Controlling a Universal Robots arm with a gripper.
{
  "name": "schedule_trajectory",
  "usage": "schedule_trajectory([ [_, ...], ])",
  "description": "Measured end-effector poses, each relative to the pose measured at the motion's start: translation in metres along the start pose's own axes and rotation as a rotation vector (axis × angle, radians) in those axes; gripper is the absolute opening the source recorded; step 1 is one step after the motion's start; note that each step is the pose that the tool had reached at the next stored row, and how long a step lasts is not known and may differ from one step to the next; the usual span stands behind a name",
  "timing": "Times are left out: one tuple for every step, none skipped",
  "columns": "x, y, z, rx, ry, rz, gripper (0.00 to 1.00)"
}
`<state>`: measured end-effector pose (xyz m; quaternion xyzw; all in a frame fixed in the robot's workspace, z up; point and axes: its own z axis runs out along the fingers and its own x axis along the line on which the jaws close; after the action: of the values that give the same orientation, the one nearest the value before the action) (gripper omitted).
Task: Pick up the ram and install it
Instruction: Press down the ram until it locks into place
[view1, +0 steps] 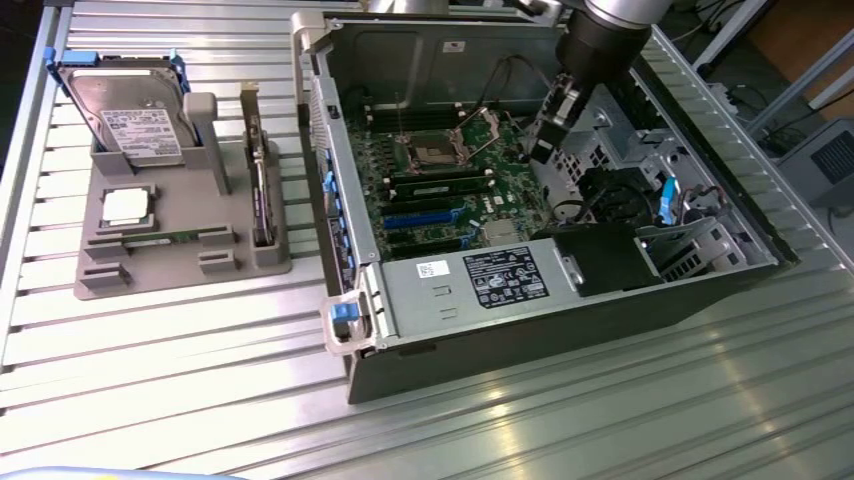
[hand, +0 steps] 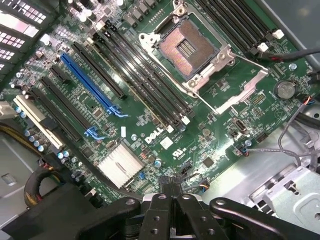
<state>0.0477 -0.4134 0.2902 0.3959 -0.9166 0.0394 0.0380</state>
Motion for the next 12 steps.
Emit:
schedule_trajectory([
  [0.0001,0.0001,0.0001,-0.0014,0.0006,0.014,0.1],
  [0.0003,0.0004,0.0001,-0.0026,0.001,0.025,0.1],
  [0.0006,0.0006,0.0001,-0.0043,0.0008,0.035,0.1],
  [0.0008,0.0008,0.0001,-0.0066,-0.0003,0.044,0.1],
  [0.0009,0.0009,0.0,-0.0086,-0.0016,0.049,0.1],
  [0.0011,0.0012,0.0001,-0.0138,-0.0058,0.057,0.1],
  [0.0014,0.0015,0.0001,-0.0226,-0.0134,0.065,0.1],
  [0.0017,0.0018,0.0001,-0.0308,-0.0207,0.071,0.1],
  [0.0022,0.0024,0.0001,-0.0386,-0.0279,0.077,0.1],
  [0.0024,0.0026,0.0002,-0.0391,-0.0279,0.079,0.1],
  [0.0026,0.0028,0.0002,-0.0393,-0.0278,0.082,0.1],
  [0.0028,0.003,0.0002,-0.0396,-0.0278,0.085,0.1],
])
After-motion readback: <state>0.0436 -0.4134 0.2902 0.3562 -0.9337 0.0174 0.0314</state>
